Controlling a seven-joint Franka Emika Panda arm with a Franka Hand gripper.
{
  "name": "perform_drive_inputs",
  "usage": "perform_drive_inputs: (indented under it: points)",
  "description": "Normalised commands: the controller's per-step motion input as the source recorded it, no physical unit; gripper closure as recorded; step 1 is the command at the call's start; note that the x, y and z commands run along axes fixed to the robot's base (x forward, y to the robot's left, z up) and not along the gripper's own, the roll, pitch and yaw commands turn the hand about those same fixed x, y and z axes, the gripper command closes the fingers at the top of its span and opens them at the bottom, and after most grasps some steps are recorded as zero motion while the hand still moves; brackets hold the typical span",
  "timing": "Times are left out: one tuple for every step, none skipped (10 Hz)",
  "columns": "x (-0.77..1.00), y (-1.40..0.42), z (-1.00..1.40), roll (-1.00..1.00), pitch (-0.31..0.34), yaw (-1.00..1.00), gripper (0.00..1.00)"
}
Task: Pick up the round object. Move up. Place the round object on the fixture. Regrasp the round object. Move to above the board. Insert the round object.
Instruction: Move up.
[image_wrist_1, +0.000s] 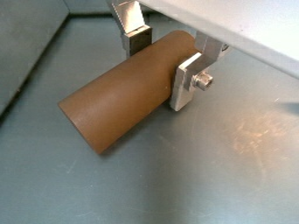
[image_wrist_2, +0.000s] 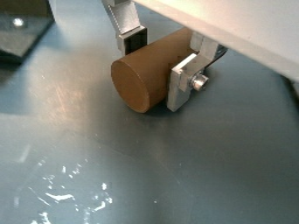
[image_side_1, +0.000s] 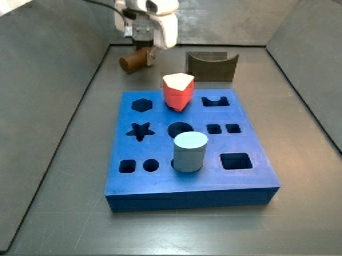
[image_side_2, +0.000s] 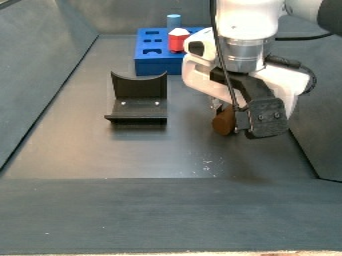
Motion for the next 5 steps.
perform_drive_inputs:
  points:
    - [0.00,0.02,1.00,0.02,0.033,0.01,1.00]
    - [-0.01,0.01,0.90,0.04,0.067,0.00,1.00]
    - [-0.01,0.01,0.74,0.08,0.110,-0.01,1.00]
    - [-0.01,0.01,0.67,0.09,0.125,-0.01,1.00]
    - [-0.02,0.00,0.47,0.14,0.151,-0.02,1.00]
